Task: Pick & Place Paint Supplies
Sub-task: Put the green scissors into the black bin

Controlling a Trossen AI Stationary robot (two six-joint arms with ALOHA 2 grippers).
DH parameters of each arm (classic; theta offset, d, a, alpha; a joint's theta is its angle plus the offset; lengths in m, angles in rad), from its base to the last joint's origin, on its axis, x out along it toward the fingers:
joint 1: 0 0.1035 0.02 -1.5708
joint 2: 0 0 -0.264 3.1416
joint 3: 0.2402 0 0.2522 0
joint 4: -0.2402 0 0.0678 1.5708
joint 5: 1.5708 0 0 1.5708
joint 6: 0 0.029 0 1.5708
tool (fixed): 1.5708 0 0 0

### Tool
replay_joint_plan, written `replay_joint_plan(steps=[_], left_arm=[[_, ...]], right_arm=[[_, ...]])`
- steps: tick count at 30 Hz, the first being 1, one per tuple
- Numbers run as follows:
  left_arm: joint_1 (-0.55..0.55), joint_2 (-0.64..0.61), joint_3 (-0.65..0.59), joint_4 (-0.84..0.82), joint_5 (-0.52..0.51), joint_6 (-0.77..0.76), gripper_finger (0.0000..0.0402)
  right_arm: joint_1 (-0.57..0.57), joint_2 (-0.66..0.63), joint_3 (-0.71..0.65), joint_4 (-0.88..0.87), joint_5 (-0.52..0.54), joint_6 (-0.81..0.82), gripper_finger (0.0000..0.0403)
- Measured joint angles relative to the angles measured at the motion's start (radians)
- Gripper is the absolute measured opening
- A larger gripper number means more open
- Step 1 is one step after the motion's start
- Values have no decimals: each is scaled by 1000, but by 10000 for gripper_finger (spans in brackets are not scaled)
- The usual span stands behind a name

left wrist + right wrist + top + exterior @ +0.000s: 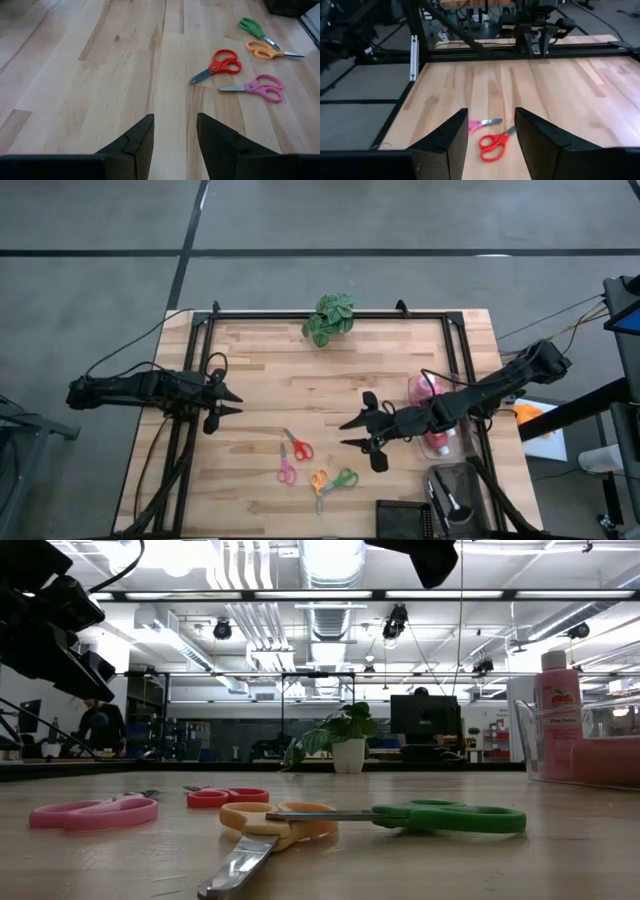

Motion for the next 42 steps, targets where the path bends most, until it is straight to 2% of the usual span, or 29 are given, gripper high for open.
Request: replay_joint_plan(steps=[4,9,15,20,25,30,42], left_arm=[[0,0,0,0,0,0,150],[0,0,0,0,0,0,150],[0,0,0,0,0,0,149],[0,0,0,0,0,0,149],[0,0,0,0,0,0,149],[0,0,0,0,0,0,149],[0,0,0,0,0,-1,149]], right_arm=[[2,3,4,-27,-4,22,157],[-7,34,77,-180,-12,11,157],[-13,94,267,-523,-63,-8,157],[-29,219,413,-765,-159,-44,157],[-42,334,498,-813,-238,-90,157],[-60,420,527,-821,-336,-109,157],[-55,560,547,-813,-350,-189,157]])
